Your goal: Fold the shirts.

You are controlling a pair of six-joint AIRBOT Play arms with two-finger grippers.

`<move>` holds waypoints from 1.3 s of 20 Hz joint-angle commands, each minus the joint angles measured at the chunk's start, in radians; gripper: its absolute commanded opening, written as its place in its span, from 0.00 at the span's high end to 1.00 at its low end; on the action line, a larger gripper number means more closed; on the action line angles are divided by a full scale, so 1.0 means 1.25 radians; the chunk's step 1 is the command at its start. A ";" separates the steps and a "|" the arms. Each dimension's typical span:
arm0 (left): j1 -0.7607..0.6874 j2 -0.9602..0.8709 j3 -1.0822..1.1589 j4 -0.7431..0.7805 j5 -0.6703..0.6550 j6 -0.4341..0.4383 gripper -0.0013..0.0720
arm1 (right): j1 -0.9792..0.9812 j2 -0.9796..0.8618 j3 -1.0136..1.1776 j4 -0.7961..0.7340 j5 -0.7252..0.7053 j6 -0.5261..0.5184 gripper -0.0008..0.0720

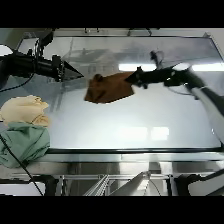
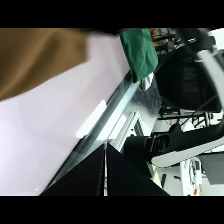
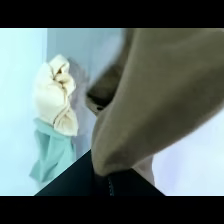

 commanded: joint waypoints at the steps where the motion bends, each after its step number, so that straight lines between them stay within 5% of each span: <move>1: 0.000 0.000 0.000 0.001 -0.014 0.000 0.98 | -0.157 0.209 0.087 -0.235 0.020 0.154 0.97; 8: -0.001 0.000 0.000 0.001 -0.014 0.000 0.98 | -0.555 0.197 0.263 -0.262 -0.085 0.208 0.97; 13: -0.005 0.000 0.000 0.008 -0.020 0.000 0.98 | -0.752 0.161 0.294 -0.243 0.018 0.176 0.97; 15: -0.012 -0.001 0.000 0.008 -0.021 0.000 0.98 | -0.796 0.161 0.293 -0.374 0.143 0.218 0.97; 19: -0.030 0.000 0.000 0.007 -0.021 0.021 0.98 | -0.830 0.203 0.168 -0.821 0.335 0.383 0.97; 21: -0.046 -0.001 0.000 0.007 -0.038 0.020 0.98 | -0.862 0.271 0.030 -0.910 0.297 0.471 0.97; 25: -0.079 -0.001 0.000 0.007 -0.047 0.020 0.98 | -0.945 0.333 -0.143 -0.960 0.249 0.499 0.95; 26: -0.084 -0.001 0.000 0.007 -0.047 0.020 0.98 | -0.956 0.327 -0.143 -0.961 0.254 0.499 0.85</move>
